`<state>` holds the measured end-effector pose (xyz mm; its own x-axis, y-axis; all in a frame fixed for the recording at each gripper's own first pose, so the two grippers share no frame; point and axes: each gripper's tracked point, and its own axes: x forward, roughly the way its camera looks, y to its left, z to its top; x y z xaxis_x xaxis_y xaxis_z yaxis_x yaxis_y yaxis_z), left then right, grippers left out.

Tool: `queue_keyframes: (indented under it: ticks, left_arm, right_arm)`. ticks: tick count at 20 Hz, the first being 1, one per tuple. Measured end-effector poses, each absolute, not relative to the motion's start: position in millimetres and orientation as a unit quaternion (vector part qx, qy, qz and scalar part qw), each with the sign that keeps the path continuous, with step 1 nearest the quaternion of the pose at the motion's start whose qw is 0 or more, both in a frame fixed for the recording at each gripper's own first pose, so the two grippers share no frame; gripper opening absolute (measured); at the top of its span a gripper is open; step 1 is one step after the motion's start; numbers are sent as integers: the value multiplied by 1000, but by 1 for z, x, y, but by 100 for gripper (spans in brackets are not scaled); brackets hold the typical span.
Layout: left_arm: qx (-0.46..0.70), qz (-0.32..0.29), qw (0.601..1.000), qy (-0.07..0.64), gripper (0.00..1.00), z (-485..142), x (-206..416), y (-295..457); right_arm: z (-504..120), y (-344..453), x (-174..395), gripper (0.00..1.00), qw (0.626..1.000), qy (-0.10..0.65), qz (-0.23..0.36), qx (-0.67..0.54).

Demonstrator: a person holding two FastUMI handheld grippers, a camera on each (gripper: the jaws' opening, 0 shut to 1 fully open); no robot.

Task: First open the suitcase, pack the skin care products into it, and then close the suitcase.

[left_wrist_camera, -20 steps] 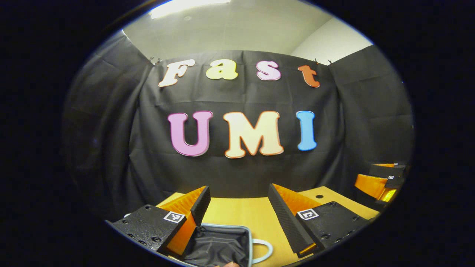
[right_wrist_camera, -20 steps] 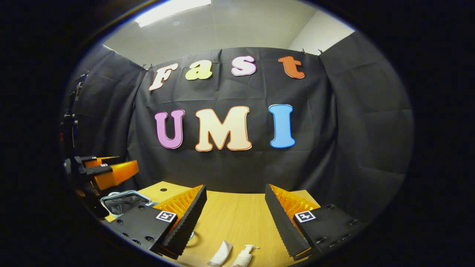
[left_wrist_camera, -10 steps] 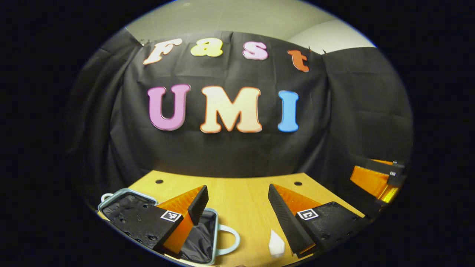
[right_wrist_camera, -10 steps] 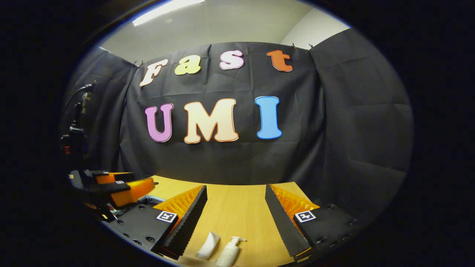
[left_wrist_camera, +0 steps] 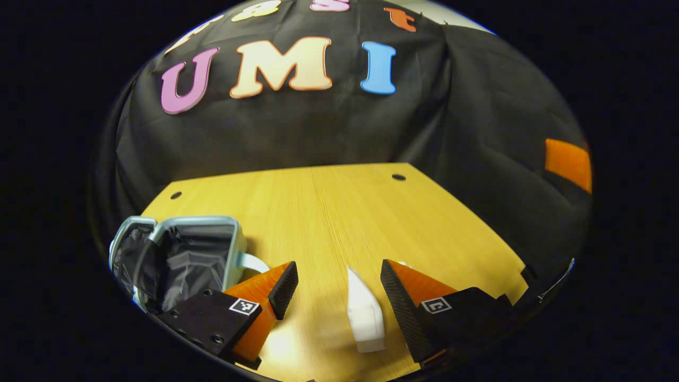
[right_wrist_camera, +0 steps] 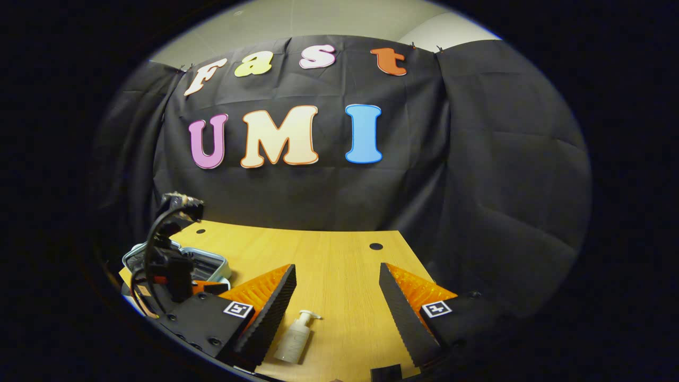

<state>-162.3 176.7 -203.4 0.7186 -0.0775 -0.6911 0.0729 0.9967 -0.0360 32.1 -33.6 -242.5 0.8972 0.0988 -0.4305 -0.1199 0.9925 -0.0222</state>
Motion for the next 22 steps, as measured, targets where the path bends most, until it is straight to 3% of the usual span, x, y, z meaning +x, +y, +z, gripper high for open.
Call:
queue_keyframes:
  ticks: [10,12,15,17,22]
  left_arm:
    - [-14,-51,887,458,89,-250,-195,165]
    - [-2,-42,889,456,77,-250,-198,168]
    - [6,-37,895,444,27,-255,-192,181]
    - [-25,-37,888,458,20,-256,-199,178]
    - [-35,-43,886,461,17,-255,-200,182]
  right_arm:
    - [-268,-43,26,99,965,255,54,-36]
    - [-286,-36,26,99,958,278,61,-33]
    - [-324,-20,23,99,941,328,76,-30]
    - [-356,-5,17,100,925,369,88,-28]
    - [-426,34,0,99,882,455,119,-31]
